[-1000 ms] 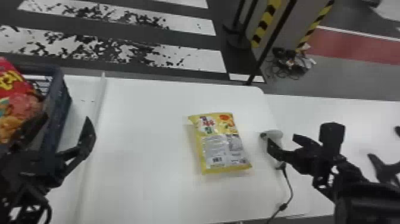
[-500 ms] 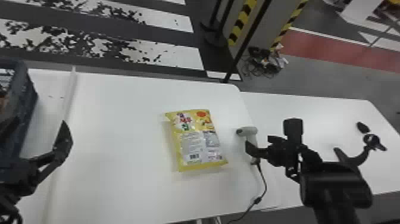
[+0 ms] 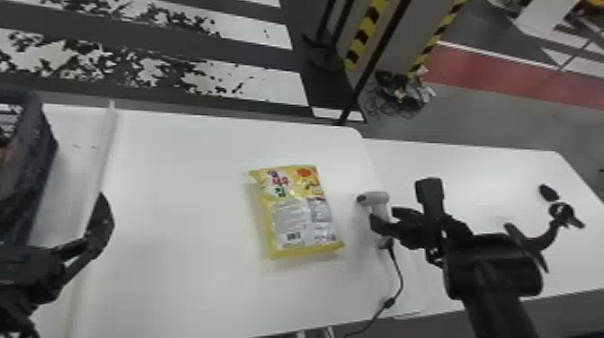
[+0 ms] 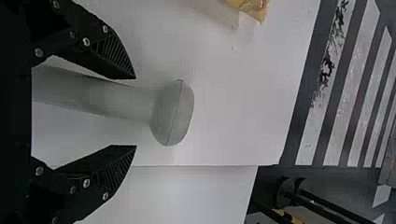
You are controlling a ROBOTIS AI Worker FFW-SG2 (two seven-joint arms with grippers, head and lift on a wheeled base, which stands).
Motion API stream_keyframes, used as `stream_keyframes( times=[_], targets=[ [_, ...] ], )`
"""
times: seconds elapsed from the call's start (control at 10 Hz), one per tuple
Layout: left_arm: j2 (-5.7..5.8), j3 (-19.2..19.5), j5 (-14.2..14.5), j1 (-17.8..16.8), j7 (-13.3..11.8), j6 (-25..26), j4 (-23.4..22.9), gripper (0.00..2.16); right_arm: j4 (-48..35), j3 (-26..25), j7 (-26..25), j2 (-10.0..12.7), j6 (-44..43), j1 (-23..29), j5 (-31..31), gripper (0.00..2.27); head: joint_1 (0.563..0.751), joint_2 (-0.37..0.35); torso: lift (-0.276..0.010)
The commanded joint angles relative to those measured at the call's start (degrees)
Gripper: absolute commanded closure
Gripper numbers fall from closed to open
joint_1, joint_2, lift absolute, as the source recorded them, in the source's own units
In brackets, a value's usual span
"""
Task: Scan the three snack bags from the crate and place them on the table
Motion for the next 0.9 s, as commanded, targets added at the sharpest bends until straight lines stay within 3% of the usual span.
stream_keyframes(
  times=[0.0, 0.2, 0.4, 0.7, 0.8],
  targets=[
    [-0.15, -0.24, 0.0, -0.15, 0.0, -0.01, 0.67, 0.09, 1.23, 0.15, -0.09, -0.16, -0.46, -0.55, 0.19, 2.0, 0.695, -0.35, -0.062],
    [-0.15, -0.5, 0.0, -0.24, 0.0, -0.01, 1.11, 0.09, 1.93, 0.15, -0.17, -0.42, 0.42, -1.26, 0.19, 2.26, 0.695, -0.35, -0.062],
    [-0.15, -0.94, -0.08, -0.59, 0.09, -0.01, 1.29, 0.09, -1.32, -0.9, -0.09, -0.51, 2.71, -0.11, -0.86, 2.26, 0.695, -0.35, -0.062],
    [-0.15, -1.56, -0.08, -1.03, 0.35, -0.01, 1.29, 0.09, -19.95, -3.54, -0.09, 0.46, 13.78, 8.94, -3.94, 2.26, 0.695, -0.35, -0.062],
    [-0.15, -1.73, -0.08, -1.12, 0.35, -0.01, 1.29, 0.09, -26.63, -4.77, 1.76, 2.57, 18.17, 11.58, -4.29, 2.26, 0.695, -0.35, -0.062]
  ],
)
